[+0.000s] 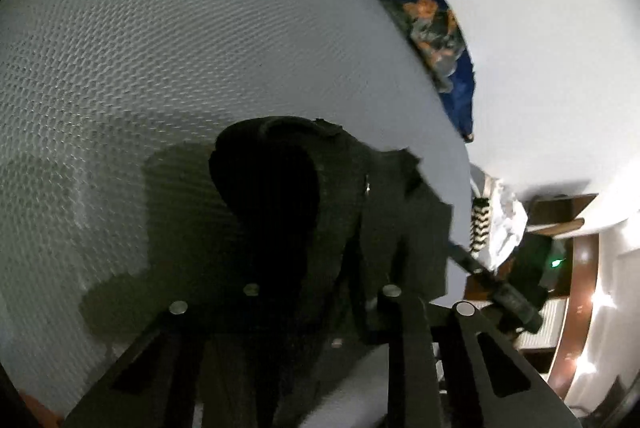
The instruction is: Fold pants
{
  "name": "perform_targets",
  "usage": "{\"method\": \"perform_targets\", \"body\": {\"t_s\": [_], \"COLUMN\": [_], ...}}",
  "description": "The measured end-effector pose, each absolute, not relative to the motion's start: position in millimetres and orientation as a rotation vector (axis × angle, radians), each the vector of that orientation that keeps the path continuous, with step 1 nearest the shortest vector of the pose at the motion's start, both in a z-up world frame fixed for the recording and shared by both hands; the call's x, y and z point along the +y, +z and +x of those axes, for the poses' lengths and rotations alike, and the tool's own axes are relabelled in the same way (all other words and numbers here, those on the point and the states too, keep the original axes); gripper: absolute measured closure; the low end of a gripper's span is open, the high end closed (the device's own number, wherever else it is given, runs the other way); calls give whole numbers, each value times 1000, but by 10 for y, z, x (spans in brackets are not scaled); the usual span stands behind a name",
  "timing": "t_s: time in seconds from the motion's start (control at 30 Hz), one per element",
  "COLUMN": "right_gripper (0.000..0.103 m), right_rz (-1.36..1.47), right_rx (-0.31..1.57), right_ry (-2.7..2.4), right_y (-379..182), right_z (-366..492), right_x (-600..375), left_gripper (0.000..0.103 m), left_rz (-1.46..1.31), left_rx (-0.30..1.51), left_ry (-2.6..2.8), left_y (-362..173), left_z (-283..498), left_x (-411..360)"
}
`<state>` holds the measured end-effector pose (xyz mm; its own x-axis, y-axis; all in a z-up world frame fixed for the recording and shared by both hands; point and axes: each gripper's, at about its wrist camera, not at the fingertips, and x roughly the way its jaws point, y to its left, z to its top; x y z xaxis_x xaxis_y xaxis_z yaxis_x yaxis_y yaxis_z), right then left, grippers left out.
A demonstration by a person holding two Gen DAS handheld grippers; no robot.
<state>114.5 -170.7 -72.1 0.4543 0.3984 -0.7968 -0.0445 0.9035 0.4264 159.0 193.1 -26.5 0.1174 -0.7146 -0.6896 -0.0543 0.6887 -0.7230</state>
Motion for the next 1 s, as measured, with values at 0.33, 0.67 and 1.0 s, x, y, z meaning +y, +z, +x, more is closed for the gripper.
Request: {"method": "perform_targets", "body": {"t_s": [0.33,0.67,1.0], "right_gripper": [50,48,48], "right_rz": [457,550,615], "right_rx": [977,926,949], "right_ry": [239,125,82], "right_y": [-574,-728,-1002], "right_z": [858,413,293], "right_x": [-2475,-3429,-3877], "left_gripper": [86,87,87], "left_rz": [-730,-617,-419], "left_rx": [1290,1319,1357], "left_ry": [-605,-662,-628], "left_y": [525,543,53], "left_z": [1520,1659,1545], "left_x": [847,-536,-1336]}}
